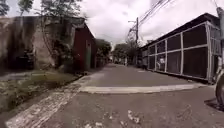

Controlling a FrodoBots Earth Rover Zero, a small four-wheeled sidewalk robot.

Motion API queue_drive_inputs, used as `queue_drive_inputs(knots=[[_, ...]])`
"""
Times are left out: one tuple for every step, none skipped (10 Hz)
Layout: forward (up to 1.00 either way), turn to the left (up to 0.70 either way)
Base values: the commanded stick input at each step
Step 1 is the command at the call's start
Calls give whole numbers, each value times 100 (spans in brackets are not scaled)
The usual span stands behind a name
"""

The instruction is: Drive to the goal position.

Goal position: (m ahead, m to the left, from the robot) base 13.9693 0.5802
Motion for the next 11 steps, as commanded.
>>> queue_drive_inputs(knots=[[70,0],[70,0],[70,0],[70,0],[70,0],[70,0],[70,0],[70,0],[70,0],[70,0],[70,0]])
